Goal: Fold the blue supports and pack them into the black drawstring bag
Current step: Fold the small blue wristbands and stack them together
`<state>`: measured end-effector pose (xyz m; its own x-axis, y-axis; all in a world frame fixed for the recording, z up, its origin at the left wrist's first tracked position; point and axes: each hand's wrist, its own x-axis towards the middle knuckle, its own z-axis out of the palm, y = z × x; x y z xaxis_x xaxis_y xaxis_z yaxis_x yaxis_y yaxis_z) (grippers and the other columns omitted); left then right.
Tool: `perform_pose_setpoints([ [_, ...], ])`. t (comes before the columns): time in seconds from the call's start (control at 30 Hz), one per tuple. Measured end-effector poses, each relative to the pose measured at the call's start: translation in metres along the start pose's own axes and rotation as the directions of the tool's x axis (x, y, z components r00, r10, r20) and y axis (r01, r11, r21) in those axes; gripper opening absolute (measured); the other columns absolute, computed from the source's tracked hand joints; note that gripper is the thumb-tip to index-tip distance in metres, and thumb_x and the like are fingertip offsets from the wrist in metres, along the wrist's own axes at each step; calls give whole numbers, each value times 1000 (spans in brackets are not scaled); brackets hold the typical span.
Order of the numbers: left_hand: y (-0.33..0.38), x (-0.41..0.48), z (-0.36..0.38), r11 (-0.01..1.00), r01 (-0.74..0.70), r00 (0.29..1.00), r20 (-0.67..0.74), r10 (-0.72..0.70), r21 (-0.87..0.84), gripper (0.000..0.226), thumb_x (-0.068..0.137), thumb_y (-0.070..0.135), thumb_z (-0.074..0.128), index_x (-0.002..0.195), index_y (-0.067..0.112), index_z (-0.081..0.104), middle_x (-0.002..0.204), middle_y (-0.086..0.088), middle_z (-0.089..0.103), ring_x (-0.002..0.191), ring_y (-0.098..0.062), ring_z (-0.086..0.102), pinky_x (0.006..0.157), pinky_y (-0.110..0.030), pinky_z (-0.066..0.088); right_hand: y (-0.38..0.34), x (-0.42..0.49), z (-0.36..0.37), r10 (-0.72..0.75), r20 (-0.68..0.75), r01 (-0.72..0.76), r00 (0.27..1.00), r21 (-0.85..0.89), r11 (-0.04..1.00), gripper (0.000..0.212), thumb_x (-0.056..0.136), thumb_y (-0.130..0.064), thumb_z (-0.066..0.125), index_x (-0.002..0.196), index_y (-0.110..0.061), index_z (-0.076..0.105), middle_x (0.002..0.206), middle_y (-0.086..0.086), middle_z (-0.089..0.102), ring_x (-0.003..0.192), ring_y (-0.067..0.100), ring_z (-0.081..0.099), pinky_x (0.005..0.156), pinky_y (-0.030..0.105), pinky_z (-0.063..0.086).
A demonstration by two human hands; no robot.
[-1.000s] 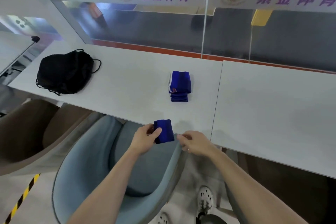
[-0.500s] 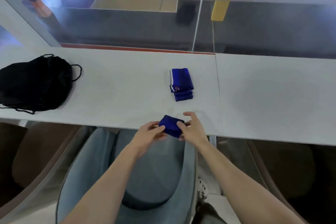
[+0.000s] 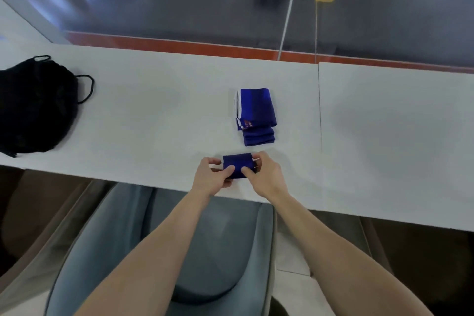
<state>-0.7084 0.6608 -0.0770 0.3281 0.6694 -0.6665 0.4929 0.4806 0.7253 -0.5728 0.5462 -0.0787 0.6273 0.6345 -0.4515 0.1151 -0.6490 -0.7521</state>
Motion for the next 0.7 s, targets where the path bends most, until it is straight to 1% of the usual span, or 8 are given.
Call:
perform_pose_setpoints([
  [0.07, -2, 5, -6, 971, -62, 996, -45, 74, 233, 46, 95, 30, 84, 124, 15, 52, 108, -13, 76, 88, -29, 79, 84, -46, 67, 1, 4, 10, -31, 2, 31, 1000, -32, 999, 52, 97, -28, 78, 143, -17, 57, 119, 1, 75, 102, 21, 72, 94, 37, 60],
  [0.13, -3, 11, -14, 896, -144, 980, -67, 189, 420, 41, 95, 36, 83, 116, 21, 51, 100, -2, 75, 91, -23, 75, 83, -44, 62, 0, 7, 20, -112, -13, 110, 994, -103, 989, 55, 96, -30, 77, 145, -20, 52, 118, 2, 74, 104, 23, 70, 93, 40, 59],
  [0.2, -3, 17, -20, 807, -238, 955, -22, 296, 540, 33, 97, 34, 80, 110, 24, 51, 97, 3, 74, 88, -20, 72, 80, -43, 60, -3, 8, 30, -207, -26, 197, 978, -213, 957, 50, 97, -29, 76, 141, -21, 55, 120, 2, 71, 110, 25, 66, 92, 40, 57],
  [0.27, -3, 25, -23, 672, -326, 914, 40, 403, 665, 26, 99, 35, 74, 111, 28, 53, 104, 5, 68, 92, -21, 68, 79, -43, 58, -5, 10, 37, -240, -34, 217, 970, -314, 924, 43, 100, -33, 72, 139, -20, 61, 126, 4, 66, 115, 28, 61, 90, 40, 56],
  [0.33, -2, 30, -24, 519, -381, 865, 97, 492, 765, 23, 101, 36, 72, 119, 28, 60, 119, 4, 59, 104, -21, 62, 79, -39, 55, -8, 13, 40, -199, -35, 174, 979, -355, 919, 41, 103, -38, 67, 140, -20, 62, 132, 6, 63, 120, 30, 59, 92, 43, 56],
  [0.43, 0, 33, -22, 336, -453, 817, 234, 527, 826, 26, 105, 32, 66, 129, 25, 71, 133, 0, 59, 117, -25, 61, 85, -42, 57, -11, 13, 41, -174, -16, 153, 985, -403, 902, 38, 106, -38, 62, 140, -20, 61, 135, 8, 61, 123, 31, 57, 94, 45, 55],
  [0.63, 16, 25, -40, 249, -540, 806, 410, 427, 804, 44, 106, 37, 61, 148, 25, 61, 149, -3, 52, 132, -27, 58, 95, -45, 58, -29, -3, 32, -109, -39, 76, 993, -497, 865, 51, 103, -35, 64, 149, -16, 52, 130, 10, 62, 113, 34, 66, 91, 44, 55],
  [0.7, 22, 17, -50, 214, -556, 800, 447, 399, 803, 48, 105, 34, 61, 153, 24, 57, 153, -3, 50, 133, -28, 58, 98, -44, 57, -33, -14, 28, -79, -54, 39, 995, -522, 852, 47, 104, -32, 61, 146, -14, 54, 128, 11, 63, 111, 36, 68, 91, 45, 56],
])
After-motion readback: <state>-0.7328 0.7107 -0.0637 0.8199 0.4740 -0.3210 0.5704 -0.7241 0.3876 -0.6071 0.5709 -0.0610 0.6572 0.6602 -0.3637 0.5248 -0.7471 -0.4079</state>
